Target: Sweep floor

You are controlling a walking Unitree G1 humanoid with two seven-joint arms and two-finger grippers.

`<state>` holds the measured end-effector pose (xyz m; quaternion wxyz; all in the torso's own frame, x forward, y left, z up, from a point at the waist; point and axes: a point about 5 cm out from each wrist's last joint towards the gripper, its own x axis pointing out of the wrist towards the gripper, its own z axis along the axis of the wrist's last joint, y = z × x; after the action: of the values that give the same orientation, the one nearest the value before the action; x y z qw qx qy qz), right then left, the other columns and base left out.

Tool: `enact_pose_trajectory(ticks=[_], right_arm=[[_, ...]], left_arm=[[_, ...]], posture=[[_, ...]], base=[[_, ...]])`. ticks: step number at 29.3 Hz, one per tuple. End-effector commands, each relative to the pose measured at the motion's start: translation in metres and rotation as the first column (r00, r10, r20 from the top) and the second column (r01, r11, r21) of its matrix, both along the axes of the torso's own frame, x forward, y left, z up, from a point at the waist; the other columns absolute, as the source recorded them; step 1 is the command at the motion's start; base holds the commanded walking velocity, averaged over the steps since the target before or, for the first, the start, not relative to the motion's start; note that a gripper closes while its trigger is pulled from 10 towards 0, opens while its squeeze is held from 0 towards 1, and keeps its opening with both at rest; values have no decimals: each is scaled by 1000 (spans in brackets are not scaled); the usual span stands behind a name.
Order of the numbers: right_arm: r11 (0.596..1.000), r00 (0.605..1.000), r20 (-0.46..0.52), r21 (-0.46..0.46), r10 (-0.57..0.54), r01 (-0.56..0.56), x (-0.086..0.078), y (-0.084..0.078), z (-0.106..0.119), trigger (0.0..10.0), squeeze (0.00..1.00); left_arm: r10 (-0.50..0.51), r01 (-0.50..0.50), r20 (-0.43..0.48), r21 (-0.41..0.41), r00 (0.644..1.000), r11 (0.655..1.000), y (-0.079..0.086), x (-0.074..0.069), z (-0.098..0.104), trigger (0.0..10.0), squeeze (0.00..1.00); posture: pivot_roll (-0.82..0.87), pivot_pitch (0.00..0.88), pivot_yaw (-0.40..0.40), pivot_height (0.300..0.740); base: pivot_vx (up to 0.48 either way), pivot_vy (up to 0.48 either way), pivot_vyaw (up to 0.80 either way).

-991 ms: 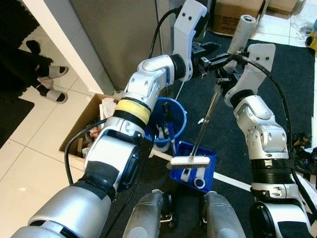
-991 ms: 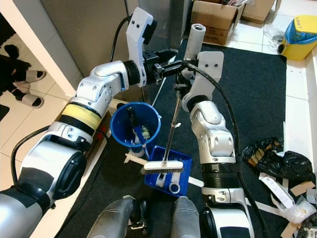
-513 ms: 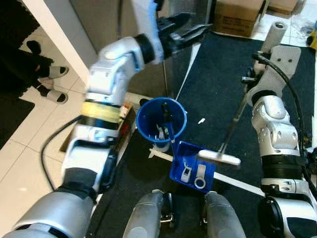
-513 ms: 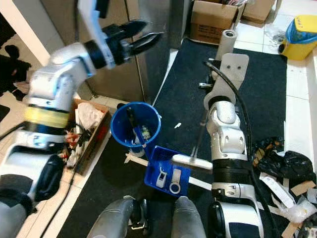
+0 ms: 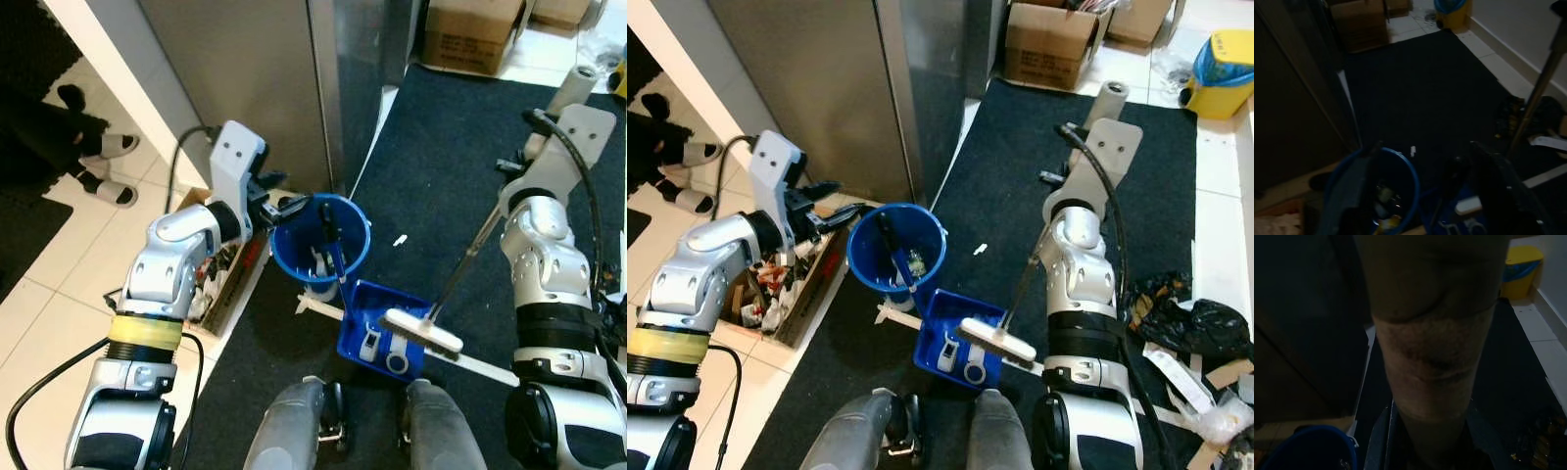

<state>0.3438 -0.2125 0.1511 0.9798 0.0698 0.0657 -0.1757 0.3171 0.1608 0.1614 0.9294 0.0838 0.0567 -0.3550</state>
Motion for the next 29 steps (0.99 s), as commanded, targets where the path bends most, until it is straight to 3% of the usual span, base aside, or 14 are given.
enact_pose_trajectory(ticks=[1, 2, 3, 5, 6, 11, 12, 14, 15, 16, 17, 20, 21, 29], right_arm=[[1000, 999, 36, -18, -5, 6, 2, -2, 6, 10000, 0], [1000, 999, 34, -17, -8, 9, 2, -3, 6, 10000, 0], [1000, 999, 30, -16, -10, 11, 2, -4, 4, 10000, 0], [1000, 1000, 28, -15, -10, 11, 3, -4, 3, 10000, 0], [1000, 1000, 26, -14, -8, 9, 4, -3, 2, 10000, 0], [1000, 1000, 24, -13, -4, 5, 4, -1, 2, 10000, 0], [1000, 1000, 24, -14, -1, 1, 4, -1, 2, 10000, 0], [1000, 1000, 21, -16, 3, -3, 4, -1, 1, 10000, 0], [1000, 1000, 18, -17, 4, -3, 4, -1, 0, 10000, 0], [1000, 1000, 14, -18, 4, -4, 4, -2, -1, 10000, 0], [1000, 1000, 12, -20, 5, -5, 4, -2, -2, 10000, 0], [1000, 1000, 9, -23, 9, -8, 5, -2, -3, 10000, 0], [1000, 1000, 9, -23, 10, -10, 5, -1, -3, 10000, 0], [1000, 1000, 1, -21, 17, -17, 6, 0, -6, 10000, 0]], left_arm=[[71, -72, 34, 38, 997, 997, 15, -5, 3, 10000, 1000], [78, -79, 41, 33, 996, 996, 16, -8, 5, 10000, 1000], [97, -100, 50, 45, 994, 994, 18, -10, 6, 4824, 1000], [114, -116, 40, 43, 993, 992, 20, -11, 6, 0, 1000], [130, -131, 28, 37, 991, 991, 22, -12, 4, 0, 0], [161, -162, 17, 48, 987, 986, 24, -13, -1, 0, 0], [173, -173, 4, 53, 985, 983, 25, -16, -4, 6902, 0], [194, -193, -23, 34, 981, 981, 26, -21, -9, 4706, 0], [199, -199, -46, 13, 979, 980, 25, -24, -11, 0, 0], [192, -191, -60, 19, 980, 981, 23, -28, -16, 980, 0], [187, -186, -71, 24, 980, 982, 21, -30, -19, 8392, 0], [210, -208, -90, 28, 974, 978, 20, -32, -24, 10000, 0], [203, -203, -97, 14, 974, 979, 19, -33, -25, 10000, 1000], [221, -225, -141, -18, 965, 974, 16, -35, -36, 10000, 1000]], posture=[[-9, 79, 100, 740], [-7, 77, 98, 740], [-3, 73, 96, 740], [-3, 73, 96, 740], [-1, 71, 96, 740], [-1, 70, 94, 740], [-3, 69, 94, 740], [-4, 68, 94, 740], [-4, 68, 94, 740], [0, 64, 87, 740], [0, 64, 87, 740], [0, 60, 85, 740], [0, 60, 85, 740], [-1, 58, 82, 740]], base=[[0, 0, 0], [0, 0, 0], [0, 0, 0], [0, 0, 0], [0, 0, 0], [0, 0, 0], [0, 0, 0], [0, 0, 0], [0, 0, 0], [0, 0, 0], [0, 0, 0], [0, 0, 0], [0, 0, 0], [0, 0, 0]])
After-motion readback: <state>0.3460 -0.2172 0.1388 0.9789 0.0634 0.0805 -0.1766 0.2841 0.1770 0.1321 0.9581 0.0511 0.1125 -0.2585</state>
